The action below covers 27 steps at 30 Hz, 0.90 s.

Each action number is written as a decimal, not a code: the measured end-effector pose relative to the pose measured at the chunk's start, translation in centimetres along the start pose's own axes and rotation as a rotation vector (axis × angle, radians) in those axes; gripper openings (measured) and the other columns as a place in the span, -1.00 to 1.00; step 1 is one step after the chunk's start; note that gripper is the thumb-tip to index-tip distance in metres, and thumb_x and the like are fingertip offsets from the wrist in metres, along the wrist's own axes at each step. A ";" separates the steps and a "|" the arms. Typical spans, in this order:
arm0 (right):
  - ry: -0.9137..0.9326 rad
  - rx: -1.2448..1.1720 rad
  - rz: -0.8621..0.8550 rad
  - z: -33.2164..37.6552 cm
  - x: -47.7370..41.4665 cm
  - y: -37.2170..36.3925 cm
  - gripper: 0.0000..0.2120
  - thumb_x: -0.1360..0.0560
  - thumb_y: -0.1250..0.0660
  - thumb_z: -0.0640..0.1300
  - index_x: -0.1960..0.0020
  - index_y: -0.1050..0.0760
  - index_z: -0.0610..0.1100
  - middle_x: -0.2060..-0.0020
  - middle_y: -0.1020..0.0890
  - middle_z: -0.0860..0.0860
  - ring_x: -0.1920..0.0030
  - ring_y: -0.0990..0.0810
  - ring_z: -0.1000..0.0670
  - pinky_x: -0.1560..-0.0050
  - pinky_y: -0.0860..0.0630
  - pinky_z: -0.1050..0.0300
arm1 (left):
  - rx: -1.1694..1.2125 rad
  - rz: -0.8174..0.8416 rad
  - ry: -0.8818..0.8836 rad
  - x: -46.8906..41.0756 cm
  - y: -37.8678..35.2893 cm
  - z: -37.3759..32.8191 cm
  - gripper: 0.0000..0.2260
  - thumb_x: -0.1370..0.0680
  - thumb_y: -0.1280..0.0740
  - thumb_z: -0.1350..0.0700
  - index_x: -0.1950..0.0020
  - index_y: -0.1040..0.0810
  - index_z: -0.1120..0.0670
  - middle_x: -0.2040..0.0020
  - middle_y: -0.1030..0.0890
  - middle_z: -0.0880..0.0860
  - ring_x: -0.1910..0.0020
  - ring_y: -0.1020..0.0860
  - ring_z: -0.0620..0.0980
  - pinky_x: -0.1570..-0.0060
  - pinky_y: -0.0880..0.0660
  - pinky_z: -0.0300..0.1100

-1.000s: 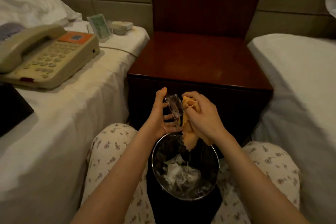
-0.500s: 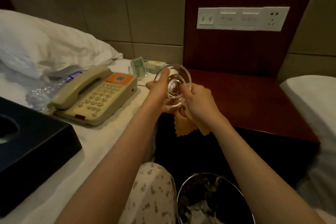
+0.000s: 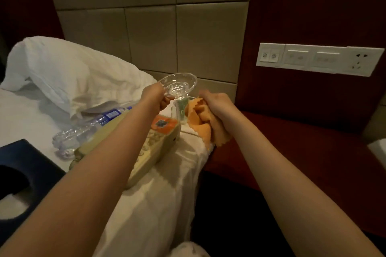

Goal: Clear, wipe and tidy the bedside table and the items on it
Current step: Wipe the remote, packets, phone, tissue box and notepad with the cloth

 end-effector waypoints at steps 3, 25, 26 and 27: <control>-0.038 0.052 0.012 -1.3 -1.8 -1.3 -0.77 -0.50 -0.26 0.00 0.15 -0.56 -0.14 0.27 -0.59 -0.05 0.12 -0.60 -0.10 0.09 -0.48 0.10 | -0.027 -0.069 -0.045 -3.1 1.3 -0.6 -0.76 -0.61 -0.07 0.29 -0.20 -0.43 0.31 0.29 -0.59 0.16 0.53 -0.43 -0.13 0.72 -0.33 -0.39; -0.041 0.089 0.043 -6.6 -8.2 -4.4 -0.77 -0.55 -0.22 -0.03 0.26 -0.46 -0.05 0.30 -0.52 0.03 0.23 -0.47 0.05 0.28 -0.34 0.18 | -0.673 -0.074 0.094 -13.6 0.2 2.5 -0.66 -0.63 -0.06 0.28 -0.41 -0.24 0.30 0.16 -0.58 0.13 0.51 -0.55 -0.03 0.08 -0.54 -0.16; -0.044 0.084 0.044 -6.5 -8.1 -4.5 -0.77 -0.55 -0.22 -0.03 0.25 -0.47 -0.07 0.29 -0.52 0.02 0.21 -0.48 0.03 0.26 -0.35 0.17 | -0.768 -0.094 0.054 -13.4 0.4 2.3 -0.69 -0.62 -0.09 0.26 -0.36 -0.30 0.30 0.21 -0.58 0.11 0.40 -0.57 -0.03 0.06 -0.53 -0.17; -0.043 0.080 0.044 -6.2 -8.0 -4.7 -0.76 -0.55 -0.21 -0.03 0.25 -0.46 -0.08 0.30 -0.52 0.01 0.21 -0.48 0.01 0.26 -0.36 0.17 | -0.891 -0.132 -0.015 -13.1 0.6 1.7 -0.73 -0.61 -0.11 0.25 -0.30 -0.36 0.28 0.16 -0.61 0.11 0.27 -0.60 -0.01 0.08 -0.51 -0.20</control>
Point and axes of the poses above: each hand's wrist, its own x-axis away from the middle knuckle, its own y-axis out of the back of the hand, z = x × y, the point moved 6 cm from there along -x, towards the middle knuckle
